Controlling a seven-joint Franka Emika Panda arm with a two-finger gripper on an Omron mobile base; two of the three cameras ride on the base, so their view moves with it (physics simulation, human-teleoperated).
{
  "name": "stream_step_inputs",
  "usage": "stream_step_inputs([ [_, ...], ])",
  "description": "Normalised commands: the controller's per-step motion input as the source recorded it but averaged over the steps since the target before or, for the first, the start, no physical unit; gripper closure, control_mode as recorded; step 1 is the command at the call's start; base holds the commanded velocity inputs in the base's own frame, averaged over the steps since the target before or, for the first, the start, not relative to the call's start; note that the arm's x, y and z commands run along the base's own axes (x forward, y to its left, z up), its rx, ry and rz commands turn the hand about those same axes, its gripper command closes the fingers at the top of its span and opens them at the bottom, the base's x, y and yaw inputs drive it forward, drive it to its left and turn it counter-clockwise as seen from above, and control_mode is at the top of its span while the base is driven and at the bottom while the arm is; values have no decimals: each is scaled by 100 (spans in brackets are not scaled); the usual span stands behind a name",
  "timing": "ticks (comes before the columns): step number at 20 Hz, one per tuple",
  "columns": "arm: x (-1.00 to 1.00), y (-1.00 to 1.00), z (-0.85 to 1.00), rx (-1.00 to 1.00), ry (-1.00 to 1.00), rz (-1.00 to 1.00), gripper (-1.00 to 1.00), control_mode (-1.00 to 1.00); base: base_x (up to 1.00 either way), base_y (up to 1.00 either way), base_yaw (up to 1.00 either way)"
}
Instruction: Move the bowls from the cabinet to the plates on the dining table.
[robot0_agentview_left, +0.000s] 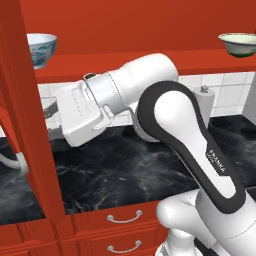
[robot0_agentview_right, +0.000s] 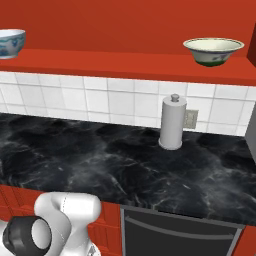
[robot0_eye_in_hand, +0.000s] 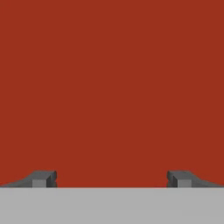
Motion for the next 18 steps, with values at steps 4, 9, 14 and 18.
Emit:
stream_step_inputs([
  [4, 13, -35, -1, -3, 0, -12, -100, -100, 0, 0, 0],
  [9, 16, -39, -4, -2, 0, -4, -100, -100, 0, 0, 0],
  [14, 20, -33, -1, 0, 0, 0, -100, -100, 0, 0, 0],
  [18, 13, -34, 0, 0, 0, -5, -100, -100, 0, 0, 0],
])
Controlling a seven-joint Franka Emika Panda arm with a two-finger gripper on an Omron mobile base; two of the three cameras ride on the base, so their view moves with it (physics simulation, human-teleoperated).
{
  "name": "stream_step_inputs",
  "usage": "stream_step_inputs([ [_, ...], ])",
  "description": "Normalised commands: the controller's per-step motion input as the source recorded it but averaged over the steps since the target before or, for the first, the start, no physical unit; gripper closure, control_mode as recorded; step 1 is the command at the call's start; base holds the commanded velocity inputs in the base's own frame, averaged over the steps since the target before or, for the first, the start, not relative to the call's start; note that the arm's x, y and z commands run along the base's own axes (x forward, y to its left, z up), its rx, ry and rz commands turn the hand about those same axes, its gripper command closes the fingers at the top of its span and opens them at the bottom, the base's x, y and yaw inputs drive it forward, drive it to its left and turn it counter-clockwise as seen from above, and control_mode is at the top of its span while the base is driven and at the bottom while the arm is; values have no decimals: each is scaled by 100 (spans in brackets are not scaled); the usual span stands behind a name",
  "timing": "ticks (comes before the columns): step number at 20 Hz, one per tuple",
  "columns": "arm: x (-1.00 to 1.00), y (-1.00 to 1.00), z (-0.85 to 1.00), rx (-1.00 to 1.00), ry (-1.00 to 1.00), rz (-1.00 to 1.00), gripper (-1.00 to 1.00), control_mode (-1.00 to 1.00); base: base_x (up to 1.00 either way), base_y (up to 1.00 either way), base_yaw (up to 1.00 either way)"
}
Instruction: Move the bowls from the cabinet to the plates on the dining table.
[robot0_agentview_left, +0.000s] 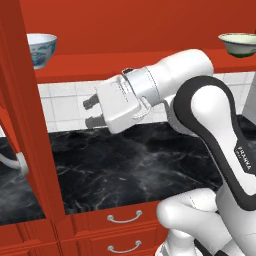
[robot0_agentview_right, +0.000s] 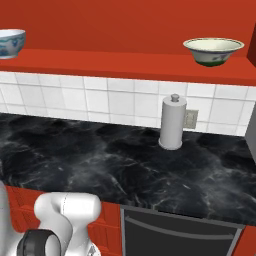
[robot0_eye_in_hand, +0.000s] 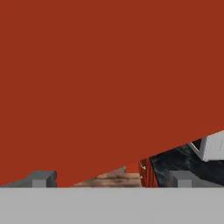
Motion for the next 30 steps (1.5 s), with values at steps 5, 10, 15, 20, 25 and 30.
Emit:
stream_step_inputs([
  [5, 36, -8, 7, -14, 0, -25, -100, -100, 0, 0, 0],
  [10, 35, -9, 10, -19, 3, -31, -100, -100, 0, 0, 0],
  [15, 25, -27, 1, -16, 1, -25, -100, -100, 0, 0, 0],
  [20, 18, -27, -7, -15, -2, -24, -100, -100, 0, 0, 0],
  [25, 22, -28, -7, -15, -6, -23, -100, -100, 0, 0, 0],
  [30, 29, -32, -9, -9, -2, -14, -100, -100, 0, 0, 0],
])
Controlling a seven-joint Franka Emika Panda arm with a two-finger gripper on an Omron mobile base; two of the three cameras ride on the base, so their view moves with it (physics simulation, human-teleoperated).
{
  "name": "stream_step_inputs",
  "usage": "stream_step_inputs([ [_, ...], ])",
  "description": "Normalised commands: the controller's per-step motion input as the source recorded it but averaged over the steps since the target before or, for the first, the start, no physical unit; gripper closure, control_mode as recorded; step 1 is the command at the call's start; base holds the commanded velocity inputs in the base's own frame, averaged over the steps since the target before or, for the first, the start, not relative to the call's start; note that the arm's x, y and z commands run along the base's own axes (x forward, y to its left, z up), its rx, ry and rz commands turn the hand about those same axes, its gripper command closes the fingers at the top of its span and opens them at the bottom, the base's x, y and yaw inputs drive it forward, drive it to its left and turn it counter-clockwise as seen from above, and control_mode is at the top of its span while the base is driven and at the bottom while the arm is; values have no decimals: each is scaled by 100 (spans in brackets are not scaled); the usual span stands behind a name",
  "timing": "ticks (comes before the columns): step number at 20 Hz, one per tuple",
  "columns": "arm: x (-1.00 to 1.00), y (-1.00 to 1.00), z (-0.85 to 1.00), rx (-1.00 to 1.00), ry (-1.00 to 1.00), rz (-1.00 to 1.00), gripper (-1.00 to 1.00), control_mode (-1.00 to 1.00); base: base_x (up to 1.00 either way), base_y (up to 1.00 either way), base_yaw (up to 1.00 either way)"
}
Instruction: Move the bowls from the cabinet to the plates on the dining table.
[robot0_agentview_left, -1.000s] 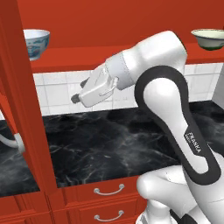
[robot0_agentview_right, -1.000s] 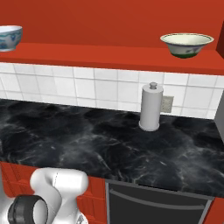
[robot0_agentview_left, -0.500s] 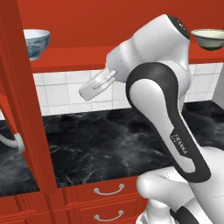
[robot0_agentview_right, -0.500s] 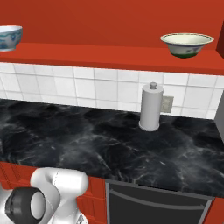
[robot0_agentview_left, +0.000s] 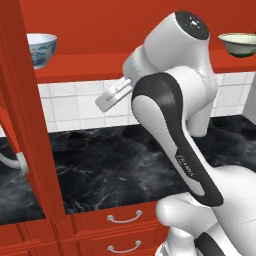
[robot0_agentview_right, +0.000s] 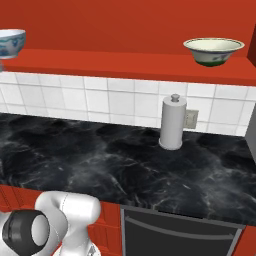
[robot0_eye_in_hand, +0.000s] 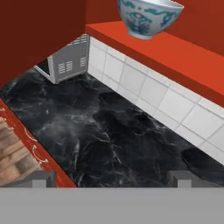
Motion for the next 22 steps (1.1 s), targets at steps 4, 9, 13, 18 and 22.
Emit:
stream_step_inputs([
  [4, 18, -38, -9, -5, -1, -10, -100, -100, 0, 0, 0],
  [9, 8, -42, -10, -7, -1, -12, -100, -100, 0, 0, 0],
  [13, 0, -51, -9, -8, -5, -15, -100, -100, 0, 0, 0],
  [18, 0, -55, -4, -8, -6, -13, -100, -100, 0, 0, 0],
  [22, 0, -51, 0, -10, -3, -9, -100, -100, 0, 0, 0],
])
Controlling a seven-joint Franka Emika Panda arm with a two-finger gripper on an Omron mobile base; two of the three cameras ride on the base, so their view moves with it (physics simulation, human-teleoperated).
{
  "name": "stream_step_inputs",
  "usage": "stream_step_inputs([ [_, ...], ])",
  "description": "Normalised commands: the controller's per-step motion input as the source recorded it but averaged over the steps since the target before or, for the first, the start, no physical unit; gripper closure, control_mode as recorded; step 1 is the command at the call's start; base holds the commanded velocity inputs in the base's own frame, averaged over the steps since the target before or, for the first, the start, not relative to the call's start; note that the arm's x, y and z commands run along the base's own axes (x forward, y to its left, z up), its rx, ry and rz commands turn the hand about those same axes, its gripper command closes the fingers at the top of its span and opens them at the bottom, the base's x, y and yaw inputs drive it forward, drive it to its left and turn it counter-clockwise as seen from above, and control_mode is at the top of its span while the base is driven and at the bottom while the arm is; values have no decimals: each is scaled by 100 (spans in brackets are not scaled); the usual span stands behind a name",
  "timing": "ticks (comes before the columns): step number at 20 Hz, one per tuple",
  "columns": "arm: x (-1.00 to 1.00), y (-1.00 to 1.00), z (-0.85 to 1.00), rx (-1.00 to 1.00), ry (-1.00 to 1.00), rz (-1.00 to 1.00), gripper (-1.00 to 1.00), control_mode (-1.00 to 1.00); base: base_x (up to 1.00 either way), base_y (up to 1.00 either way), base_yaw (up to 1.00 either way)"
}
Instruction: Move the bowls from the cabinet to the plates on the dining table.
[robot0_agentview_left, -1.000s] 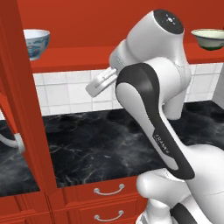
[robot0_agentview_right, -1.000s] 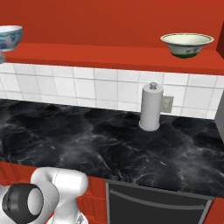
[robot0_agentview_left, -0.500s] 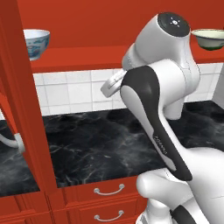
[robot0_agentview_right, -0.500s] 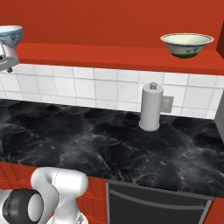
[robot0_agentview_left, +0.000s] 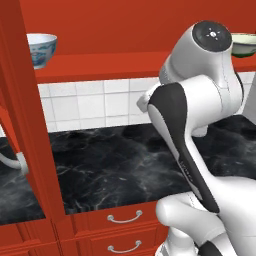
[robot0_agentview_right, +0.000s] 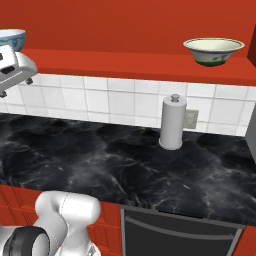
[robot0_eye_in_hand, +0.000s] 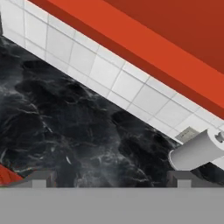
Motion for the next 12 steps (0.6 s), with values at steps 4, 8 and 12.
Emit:
stream_step_inputs([
  [4, 0, -53, 3, -7, -1, -9, -100, -100, 0, 0, 0],
  [8, 0, -55, 6, -6, 0, -7, -100, -100, 0, 0, 0],
  [12, 0, -55, 5, -6, -1, -6, -100, -100, 0, 0, 0],
])
